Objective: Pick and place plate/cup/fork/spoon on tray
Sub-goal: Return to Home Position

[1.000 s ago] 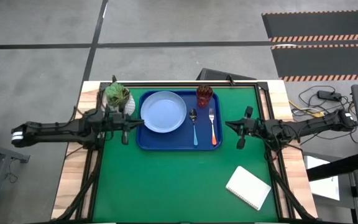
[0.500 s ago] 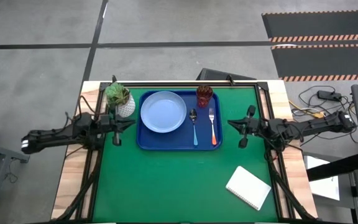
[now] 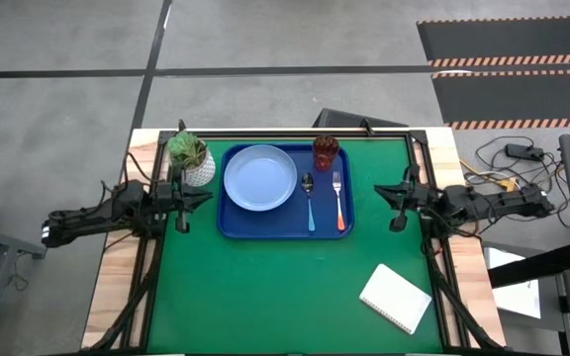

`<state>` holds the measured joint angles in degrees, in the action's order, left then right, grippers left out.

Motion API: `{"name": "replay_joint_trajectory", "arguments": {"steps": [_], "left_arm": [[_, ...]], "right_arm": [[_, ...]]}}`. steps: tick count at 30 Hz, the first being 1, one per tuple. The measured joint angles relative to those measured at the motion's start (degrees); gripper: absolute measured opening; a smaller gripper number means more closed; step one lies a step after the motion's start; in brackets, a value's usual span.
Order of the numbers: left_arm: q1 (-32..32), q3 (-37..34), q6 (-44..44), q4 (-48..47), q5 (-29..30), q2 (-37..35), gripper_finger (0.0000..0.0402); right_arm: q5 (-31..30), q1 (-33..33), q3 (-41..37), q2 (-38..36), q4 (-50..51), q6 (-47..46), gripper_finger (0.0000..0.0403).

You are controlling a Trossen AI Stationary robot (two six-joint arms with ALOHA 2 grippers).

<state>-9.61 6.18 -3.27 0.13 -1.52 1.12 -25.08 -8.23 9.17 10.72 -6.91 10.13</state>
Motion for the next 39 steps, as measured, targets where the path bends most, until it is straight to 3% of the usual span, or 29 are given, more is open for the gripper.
{"name": "replay_joint_trajectory", "arguments": {"steps": [14, 21, 39], "left_arm": [[0.00, -0.97, 0.12, -0.62, 0.00, 0.30, 0.0000], [-0.03, -5.63, 2.95, 2.72, -0.02, -0.12, 0.0000], [-0.07, -5.77, 3.65, 2.44, 0.56, 0.77, 0.0000]], "right_arm": [[-0.08, 0.00, -1.72, -10.65, 7.18, 0.48, 0.0009], [-0.42, 0.00, -3.47, -10.58, 7.51, 0.09, 0.0009], [-2.30, 0.11, -8.33, -8.00, 3.60, -1.33, 0.0009]]}}
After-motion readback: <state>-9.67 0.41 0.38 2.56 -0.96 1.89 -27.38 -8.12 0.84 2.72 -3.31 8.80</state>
